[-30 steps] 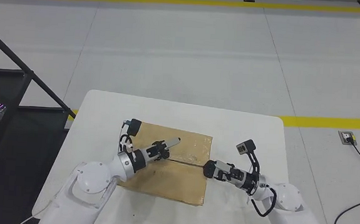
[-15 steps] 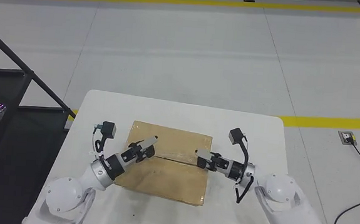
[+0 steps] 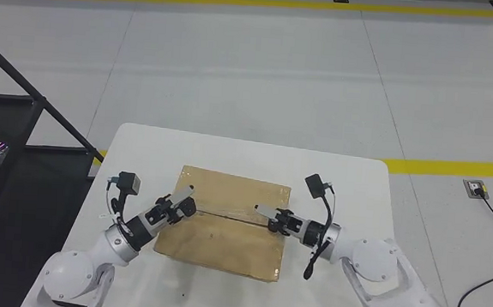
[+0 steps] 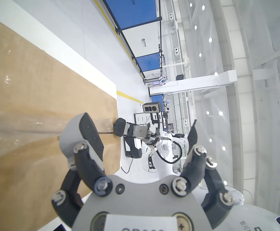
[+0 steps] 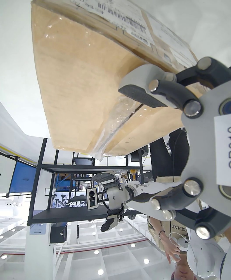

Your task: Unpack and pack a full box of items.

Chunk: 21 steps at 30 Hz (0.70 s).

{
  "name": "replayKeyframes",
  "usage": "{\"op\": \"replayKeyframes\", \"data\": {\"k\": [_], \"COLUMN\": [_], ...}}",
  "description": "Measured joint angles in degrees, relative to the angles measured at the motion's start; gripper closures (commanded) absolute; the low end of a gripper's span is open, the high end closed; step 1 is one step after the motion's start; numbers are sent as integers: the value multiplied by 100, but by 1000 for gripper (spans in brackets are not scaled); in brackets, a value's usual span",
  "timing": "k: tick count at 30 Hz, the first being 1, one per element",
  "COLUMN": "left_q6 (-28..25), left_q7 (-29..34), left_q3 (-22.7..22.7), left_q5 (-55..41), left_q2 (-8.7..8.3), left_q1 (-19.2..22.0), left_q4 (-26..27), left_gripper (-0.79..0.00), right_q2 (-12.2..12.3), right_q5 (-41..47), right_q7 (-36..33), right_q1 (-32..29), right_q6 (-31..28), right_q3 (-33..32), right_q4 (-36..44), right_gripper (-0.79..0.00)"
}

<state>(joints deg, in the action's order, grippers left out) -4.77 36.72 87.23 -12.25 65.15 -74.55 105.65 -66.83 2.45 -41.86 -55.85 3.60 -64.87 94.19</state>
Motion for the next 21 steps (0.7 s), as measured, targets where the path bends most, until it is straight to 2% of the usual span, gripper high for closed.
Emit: {"op": "replayKeyframes", "data": {"k": [3, 13, 21], "left_q6": [-13, -22, -72], "left_q7": [6, -4, 7], "left_q3": [19, 54, 84], "left_q5": [-34, -101, -146], "left_q2": [-6, -24, -38], "left_q1": [-17, -65, -139], "left_q4": [-31, -85, -113], "left_gripper": [-785, -785, -785], "right_q2": [-24, -158, -160], "right_q5": [-14, 191, 154], "right_q7": [31, 374, 945], "right_q1": [75, 393, 153], "right_q6": [55, -290, -888], "right_q3": [95, 412, 190], "right_q4": [-6, -328, -110], "right_gripper": [-785, -785, -785]}}
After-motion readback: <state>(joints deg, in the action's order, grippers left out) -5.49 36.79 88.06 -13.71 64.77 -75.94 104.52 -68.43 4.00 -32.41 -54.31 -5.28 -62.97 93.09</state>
